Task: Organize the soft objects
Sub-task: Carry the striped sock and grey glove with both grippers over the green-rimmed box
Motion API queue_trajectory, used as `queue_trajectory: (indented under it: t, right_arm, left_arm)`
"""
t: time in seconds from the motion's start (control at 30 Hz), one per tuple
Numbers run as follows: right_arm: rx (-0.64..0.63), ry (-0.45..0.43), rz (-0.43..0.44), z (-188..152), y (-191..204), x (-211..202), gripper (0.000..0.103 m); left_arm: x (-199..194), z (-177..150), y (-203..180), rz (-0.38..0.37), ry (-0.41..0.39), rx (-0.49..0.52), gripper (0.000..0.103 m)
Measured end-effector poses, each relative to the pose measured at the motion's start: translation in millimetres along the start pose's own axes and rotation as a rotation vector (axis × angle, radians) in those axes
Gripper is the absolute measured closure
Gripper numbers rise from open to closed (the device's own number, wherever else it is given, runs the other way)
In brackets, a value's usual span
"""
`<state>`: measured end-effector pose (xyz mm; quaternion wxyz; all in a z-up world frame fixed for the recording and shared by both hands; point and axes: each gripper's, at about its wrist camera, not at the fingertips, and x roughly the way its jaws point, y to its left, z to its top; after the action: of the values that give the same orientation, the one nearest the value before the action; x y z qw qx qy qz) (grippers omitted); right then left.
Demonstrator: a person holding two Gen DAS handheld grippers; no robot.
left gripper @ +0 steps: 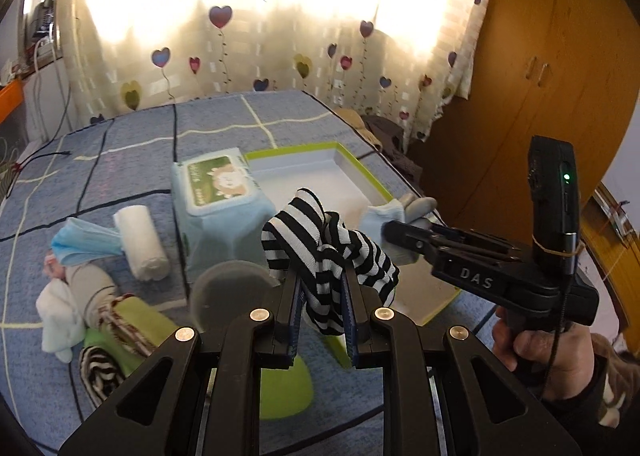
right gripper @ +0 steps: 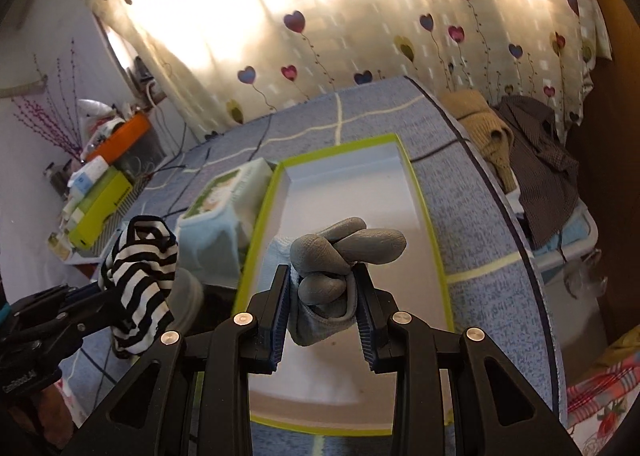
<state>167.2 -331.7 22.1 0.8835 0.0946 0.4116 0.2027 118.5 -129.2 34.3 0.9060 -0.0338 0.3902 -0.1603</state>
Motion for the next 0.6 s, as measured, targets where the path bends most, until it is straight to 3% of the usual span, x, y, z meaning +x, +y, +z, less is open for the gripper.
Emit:
queue_trajectory:
  t: [0.23,0.6]
  right_arm:
    - [-0.002,0.020,-0.039,-2,-15,7,0.072]
    - [-0.067,-0.005,-0.106,0,-11,-6,0.048]
  left_arm:
    - [30,-1,-14,-0.018,0.068,0.024,0.084]
    - [60,-3,-24,-0.031,0.141,0.048,0.084]
